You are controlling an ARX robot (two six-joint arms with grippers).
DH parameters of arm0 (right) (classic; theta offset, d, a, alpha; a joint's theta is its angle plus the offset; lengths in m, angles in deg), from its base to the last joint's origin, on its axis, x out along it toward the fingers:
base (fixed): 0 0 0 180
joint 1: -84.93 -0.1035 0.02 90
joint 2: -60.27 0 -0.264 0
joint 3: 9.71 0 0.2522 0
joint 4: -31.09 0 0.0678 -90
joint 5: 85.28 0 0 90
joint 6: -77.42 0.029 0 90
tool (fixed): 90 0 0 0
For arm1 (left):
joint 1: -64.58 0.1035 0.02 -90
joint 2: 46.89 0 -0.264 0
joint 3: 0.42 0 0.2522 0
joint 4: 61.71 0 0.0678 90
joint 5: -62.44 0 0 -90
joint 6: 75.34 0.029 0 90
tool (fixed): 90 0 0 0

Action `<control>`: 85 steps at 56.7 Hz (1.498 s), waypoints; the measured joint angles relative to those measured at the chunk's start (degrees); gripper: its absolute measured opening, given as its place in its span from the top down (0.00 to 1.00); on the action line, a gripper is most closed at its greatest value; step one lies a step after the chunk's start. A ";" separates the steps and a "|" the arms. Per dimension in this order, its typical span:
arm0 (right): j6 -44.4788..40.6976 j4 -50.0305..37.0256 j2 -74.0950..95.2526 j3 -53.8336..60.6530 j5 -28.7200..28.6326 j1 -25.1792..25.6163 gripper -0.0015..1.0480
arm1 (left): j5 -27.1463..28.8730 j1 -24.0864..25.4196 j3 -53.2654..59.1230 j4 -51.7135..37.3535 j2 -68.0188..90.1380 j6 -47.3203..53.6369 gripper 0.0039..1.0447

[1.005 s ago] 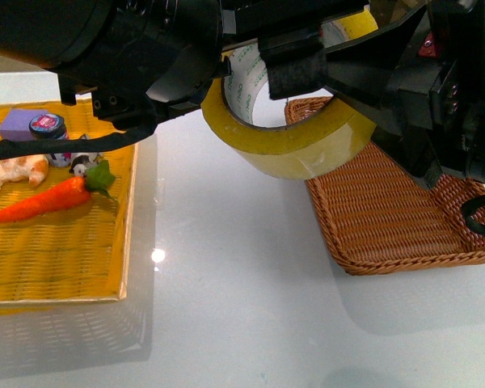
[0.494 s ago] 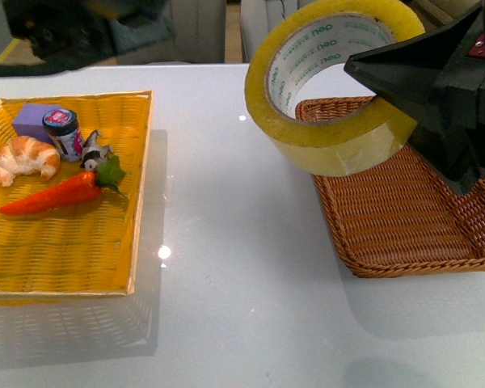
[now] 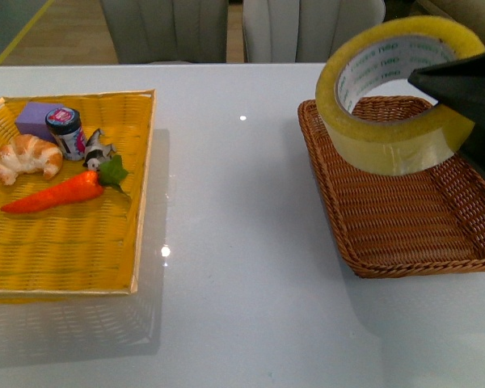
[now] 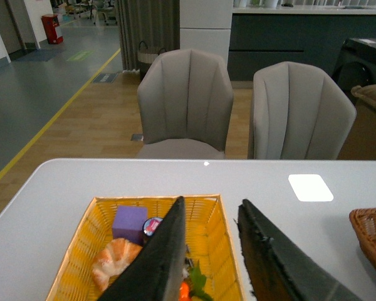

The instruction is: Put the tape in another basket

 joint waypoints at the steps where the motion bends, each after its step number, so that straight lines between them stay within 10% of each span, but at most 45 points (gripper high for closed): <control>1: -0.02 -0.22 1.01 -0.31 -0.11 0.50 0.56 | -0.57 0.57 1.05 -0.02 -0.83 0.22 0.82; 6: 0.04 -1.27 7.04 -3.15 -0.11 3.65 0.56 | -2.89 2.67 4.61 -0.04 -4.55 0.46 0.99; 60: 8.92 4.66 44.81 -32.06 5.79 8.94 0.56 | -14.73 14.99 19.34 13.55 -33.88 0.92 0.99; 77: 7.48 6.51 40.65 -28.28 6.78 9.03 0.09 | -14.71 14.99 19.34 21.73 -42.51 0.92 0.99; 85: 3.28 7.82 29.38 -23.10 6.95 9.68 0.09 | -14.73 14.99 19.34 25.57 -46.38 0.92 0.99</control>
